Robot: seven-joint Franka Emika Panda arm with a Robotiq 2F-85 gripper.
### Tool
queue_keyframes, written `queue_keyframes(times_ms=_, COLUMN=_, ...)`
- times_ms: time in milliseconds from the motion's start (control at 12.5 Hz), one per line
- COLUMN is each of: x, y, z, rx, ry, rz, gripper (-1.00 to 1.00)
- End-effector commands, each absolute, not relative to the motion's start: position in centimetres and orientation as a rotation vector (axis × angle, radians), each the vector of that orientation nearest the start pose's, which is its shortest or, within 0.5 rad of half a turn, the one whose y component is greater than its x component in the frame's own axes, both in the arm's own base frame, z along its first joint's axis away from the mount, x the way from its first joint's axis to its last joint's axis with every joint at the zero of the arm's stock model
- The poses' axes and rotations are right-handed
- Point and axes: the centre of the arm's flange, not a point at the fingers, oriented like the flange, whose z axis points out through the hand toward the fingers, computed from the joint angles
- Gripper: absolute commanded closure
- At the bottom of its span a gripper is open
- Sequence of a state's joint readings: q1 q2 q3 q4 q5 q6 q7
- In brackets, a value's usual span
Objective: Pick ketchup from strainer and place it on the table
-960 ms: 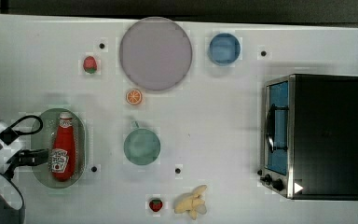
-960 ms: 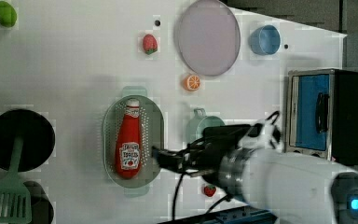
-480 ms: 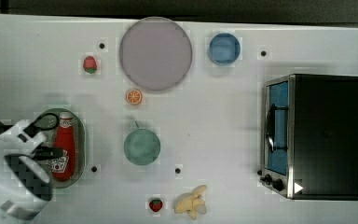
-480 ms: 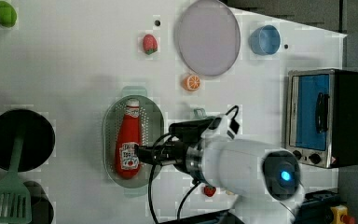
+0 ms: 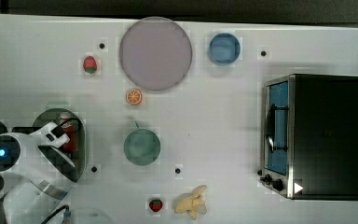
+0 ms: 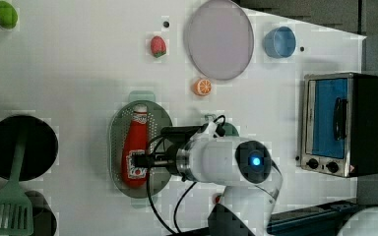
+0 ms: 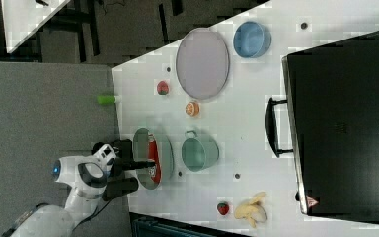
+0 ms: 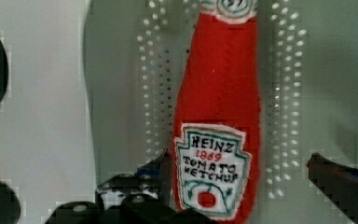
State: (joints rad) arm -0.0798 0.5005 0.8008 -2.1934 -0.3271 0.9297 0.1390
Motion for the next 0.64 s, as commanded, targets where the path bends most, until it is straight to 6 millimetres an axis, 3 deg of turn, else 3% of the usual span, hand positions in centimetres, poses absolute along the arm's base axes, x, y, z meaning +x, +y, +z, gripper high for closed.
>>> queue_keyframes(times_ms=80, x=40.6, y=37.9, z=20.3, rx=-3.009, ry=0.136, rz=0.182, gripper=-1.0)
queue_keyframes(times_ms=320, x=40.6, y=37.7, z=17.8, rx=-3.018, ry=0.118, rz=0.182, gripper=-0.91)
queue_keyframes(times_ms=560, x=40.6, y=37.9, z=17.4, rx=-3.009, ry=0.106, rz=0.18, gripper=-0.2)
queue_keyframes(times_ms=640, x=40.6, y=38.0, z=17.7, rx=-3.012, ry=0.102, rz=0.175, gripper=-0.18)
